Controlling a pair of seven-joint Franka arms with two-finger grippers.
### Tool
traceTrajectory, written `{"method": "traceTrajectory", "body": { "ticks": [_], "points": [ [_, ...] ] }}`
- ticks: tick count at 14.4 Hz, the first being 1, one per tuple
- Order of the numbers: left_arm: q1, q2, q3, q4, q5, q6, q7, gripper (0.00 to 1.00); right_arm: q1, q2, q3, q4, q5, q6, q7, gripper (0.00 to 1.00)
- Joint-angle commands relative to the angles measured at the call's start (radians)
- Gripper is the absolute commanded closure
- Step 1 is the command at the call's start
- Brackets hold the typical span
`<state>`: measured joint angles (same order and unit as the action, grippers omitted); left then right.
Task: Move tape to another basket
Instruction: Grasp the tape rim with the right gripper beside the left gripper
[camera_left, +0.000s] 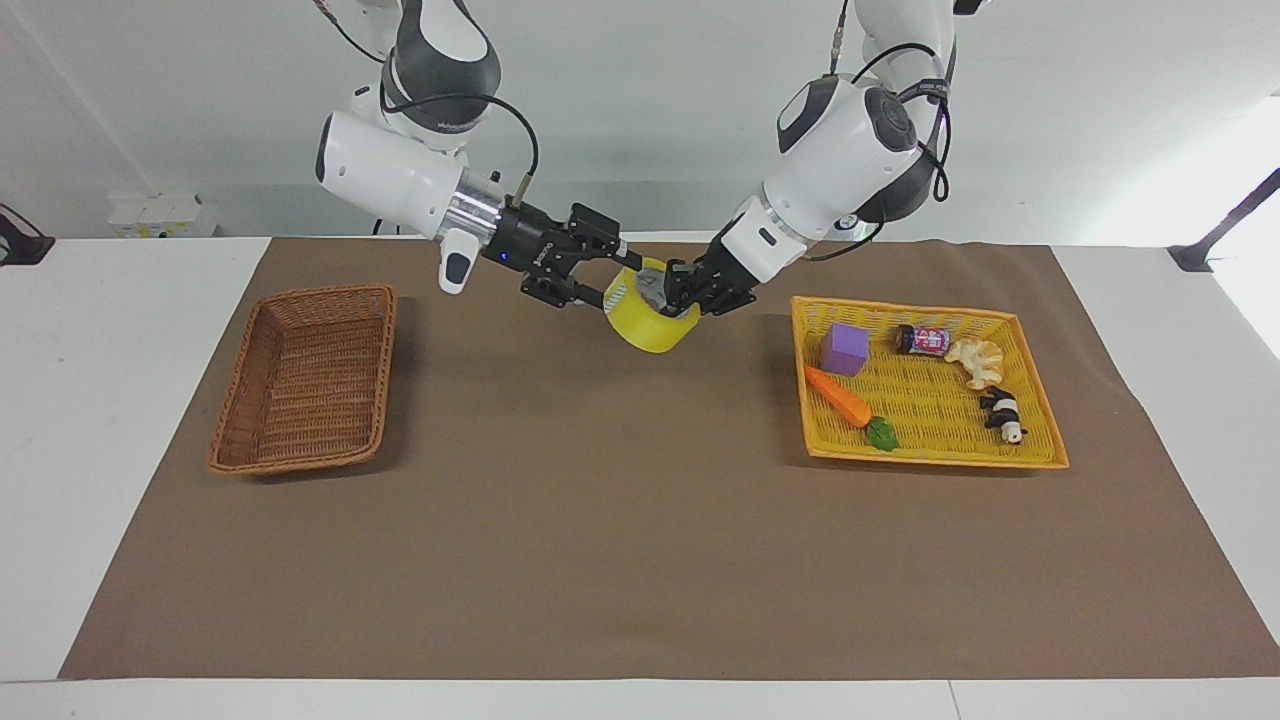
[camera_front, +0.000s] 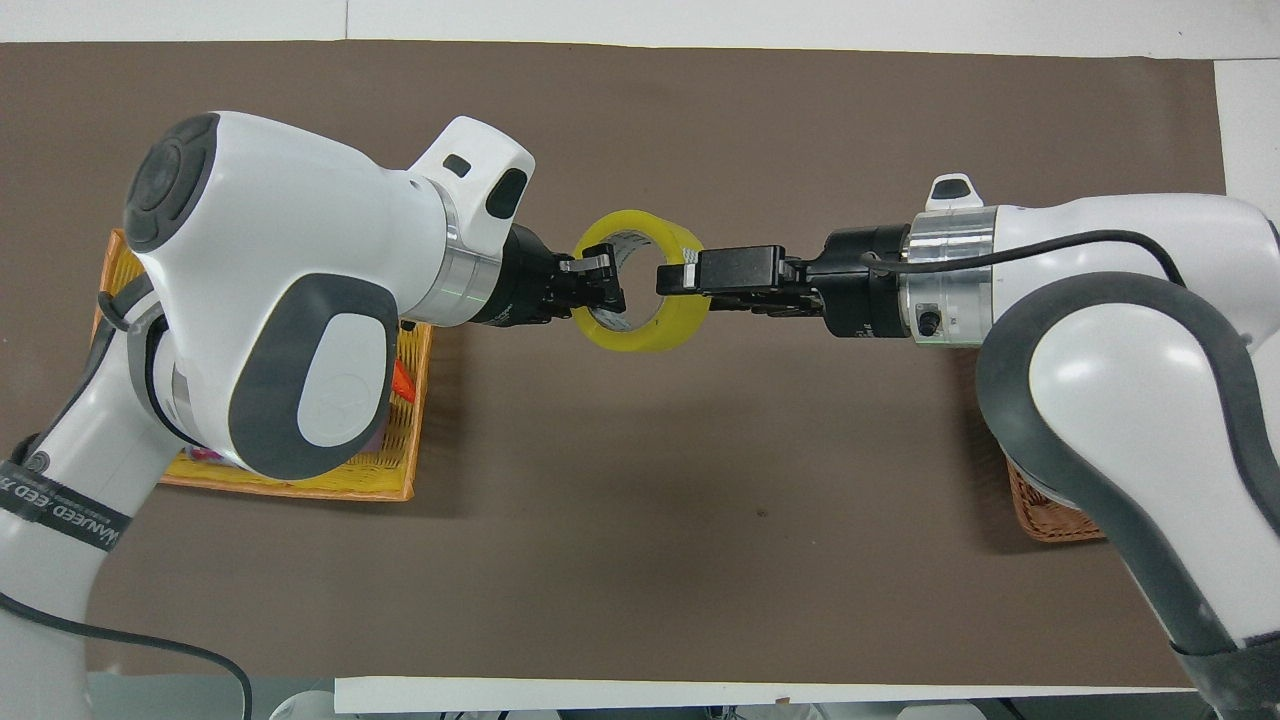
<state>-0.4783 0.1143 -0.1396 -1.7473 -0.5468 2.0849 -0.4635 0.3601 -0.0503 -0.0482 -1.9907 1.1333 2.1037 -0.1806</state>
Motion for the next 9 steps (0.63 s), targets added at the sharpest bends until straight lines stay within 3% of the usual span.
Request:
{"method": "traceTrajectory", "body": {
  "ticks": [1,9],
  "points": [
    [-0.011,-0.019,0.011,-0.001,-0.01,-0.012,-0.014,1.0,-0.001,0.009,0.004,0.01,0.002,0.016,-0.02,0.19],
    [-0.011,-0.021,0.011,0.0,-0.01,-0.017,-0.015,1.0,0.0,0.009,0.014,0.01,0.002,0.021,-0.022,0.22]
  ]
}}
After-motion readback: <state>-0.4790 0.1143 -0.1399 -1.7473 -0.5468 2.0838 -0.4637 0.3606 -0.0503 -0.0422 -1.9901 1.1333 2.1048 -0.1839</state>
